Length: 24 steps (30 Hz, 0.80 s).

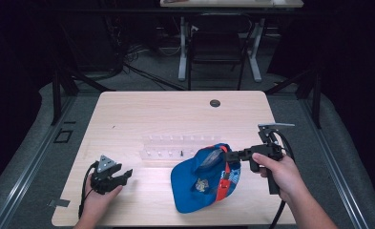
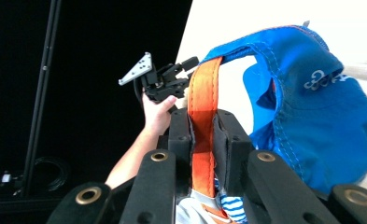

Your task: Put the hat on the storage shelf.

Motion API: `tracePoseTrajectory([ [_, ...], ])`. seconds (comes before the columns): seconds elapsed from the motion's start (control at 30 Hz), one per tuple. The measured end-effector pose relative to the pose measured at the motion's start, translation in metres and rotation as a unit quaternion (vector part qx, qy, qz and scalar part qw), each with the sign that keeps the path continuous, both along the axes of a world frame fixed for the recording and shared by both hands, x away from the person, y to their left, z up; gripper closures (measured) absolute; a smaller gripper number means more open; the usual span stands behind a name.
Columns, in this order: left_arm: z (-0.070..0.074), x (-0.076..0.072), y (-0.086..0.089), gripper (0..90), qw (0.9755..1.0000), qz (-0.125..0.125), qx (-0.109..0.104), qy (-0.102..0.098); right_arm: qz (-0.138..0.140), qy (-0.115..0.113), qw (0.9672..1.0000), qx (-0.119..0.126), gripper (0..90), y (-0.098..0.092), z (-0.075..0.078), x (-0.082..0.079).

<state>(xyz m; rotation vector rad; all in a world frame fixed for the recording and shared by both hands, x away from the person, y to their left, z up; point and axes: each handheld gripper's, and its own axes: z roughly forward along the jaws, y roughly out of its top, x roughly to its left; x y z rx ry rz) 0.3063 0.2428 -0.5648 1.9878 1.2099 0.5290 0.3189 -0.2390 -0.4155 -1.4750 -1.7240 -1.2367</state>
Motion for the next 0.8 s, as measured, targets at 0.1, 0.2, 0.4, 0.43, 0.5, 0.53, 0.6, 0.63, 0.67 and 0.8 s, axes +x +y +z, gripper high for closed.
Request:
tracePoseTrajectory([
  [0.1, 0.0, 0.0, 0.0, 47.2, 1.0, 0.0, -0.001, 0.0, 0.008, -0.005, 0.9999, 0.007, 78.2, 0.003, 0.006, 0.001],
  [0.2, 0.0, 0.0, -0.001, 47.2, 1.0, 0.001, -0.002, 0.0, 0.01, -0.008, 0.9998, 0.012, 78.2, 0.005, 0.011, 0.003],
  [0.4, 0.0, 0.0, 0.0, 47.2, 1.0, 0.001, -0.001, 0.0, 0.008, -0.013, 0.9997, 0.021, 78.2, 0.01, 0.024, 0.005],
  [0.43, 0.0, 0.0, 0.0, 47.2, 1.0, 0.001, -0.001, 0.0, 0.008, -0.016, 0.9996, 0.022, 78.2, 0.011, 0.026, 0.005],
  [0.5, 0.0, 0.0, 0.0, 47.2, 1.0, 0.001, -0.002, -0.001, 0.009, -0.017, 0.9997, 0.018, 78.2, 0.011, 0.031, 0.005],
  [0.53, 0.0, 0.0, 0.0, 47.2, 1.0, 0.001, -0.002, -0.001, 0.01, -0.019, 0.9996, 0.018, 78.2, 0.011, 0.033, 0.005],
  [0.6, 0.0, 0.0, 0.0, 47.2, 1.0, 0.001, -0.001, 0.0, 0.007, -0.025, 0.9994, 0.021, 78.2, 0.011, 0.038, 0.004],
  [0.63, 0.0, 0.0, 0.0, 47.2, 1.0, 0.001, -0.001, 0.0, 0.007, -0.025, 0.9994, 0.021, 78.2, 0.011, 0.038, 0.004],
  [0.67, 0.0, 0.0, 0.0, 47.2, 1.0, 0.001, -0.001, 0.0, 0.008, -0.025, 0.9994, 0.022, 78.3, 0.01, 0.04, 0.004],
  [0.8, 0.0, 0.0, -0.001, 47.2, 1.0, 0.0, -0.001, -0.001, -0.002, -0.034, 0.999, 0.03, 78.2, 0.006, 0.05, 0.004],
])
